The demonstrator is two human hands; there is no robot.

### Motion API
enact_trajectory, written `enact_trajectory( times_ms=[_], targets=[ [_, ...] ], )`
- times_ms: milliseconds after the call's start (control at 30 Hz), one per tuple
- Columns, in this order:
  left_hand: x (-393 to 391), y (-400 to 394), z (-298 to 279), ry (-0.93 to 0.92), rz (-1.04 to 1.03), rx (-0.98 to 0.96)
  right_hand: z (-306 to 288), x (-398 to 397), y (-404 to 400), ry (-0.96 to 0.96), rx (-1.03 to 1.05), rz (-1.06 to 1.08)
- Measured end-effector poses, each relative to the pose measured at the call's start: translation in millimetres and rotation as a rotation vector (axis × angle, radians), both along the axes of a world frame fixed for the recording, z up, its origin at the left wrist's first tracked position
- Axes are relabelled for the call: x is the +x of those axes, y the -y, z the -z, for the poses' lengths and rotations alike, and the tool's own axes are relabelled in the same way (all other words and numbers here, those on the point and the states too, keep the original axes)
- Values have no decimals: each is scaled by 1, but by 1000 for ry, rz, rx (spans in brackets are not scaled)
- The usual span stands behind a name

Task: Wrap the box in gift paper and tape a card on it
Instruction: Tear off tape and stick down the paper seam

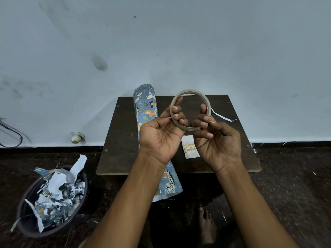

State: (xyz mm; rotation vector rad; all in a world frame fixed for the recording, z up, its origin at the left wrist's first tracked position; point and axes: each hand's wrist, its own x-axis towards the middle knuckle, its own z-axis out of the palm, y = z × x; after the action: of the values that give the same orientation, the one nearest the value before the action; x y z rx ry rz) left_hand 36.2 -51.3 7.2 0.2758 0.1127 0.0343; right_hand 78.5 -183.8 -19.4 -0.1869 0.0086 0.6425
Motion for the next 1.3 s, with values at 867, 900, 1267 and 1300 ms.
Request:
enact_trajectory(
  times_ms=[867, 900, 1267, 1300],
  targets=[
    [-2, 14, -7, -156, 49, 585, 6, 5, -12, 258, -782, 420],
    [-1, 16, -7, -176, 37, 592, 7, 6, -13, 246, -767, 422],
    [-1, 18, -5, -89, 35, 617, 2, 5, -10, 110, -592, 323],
    [-1, 19, -6, -85, 29, 643, 1, 5, -11, 88, -569, 315]
  ],
)
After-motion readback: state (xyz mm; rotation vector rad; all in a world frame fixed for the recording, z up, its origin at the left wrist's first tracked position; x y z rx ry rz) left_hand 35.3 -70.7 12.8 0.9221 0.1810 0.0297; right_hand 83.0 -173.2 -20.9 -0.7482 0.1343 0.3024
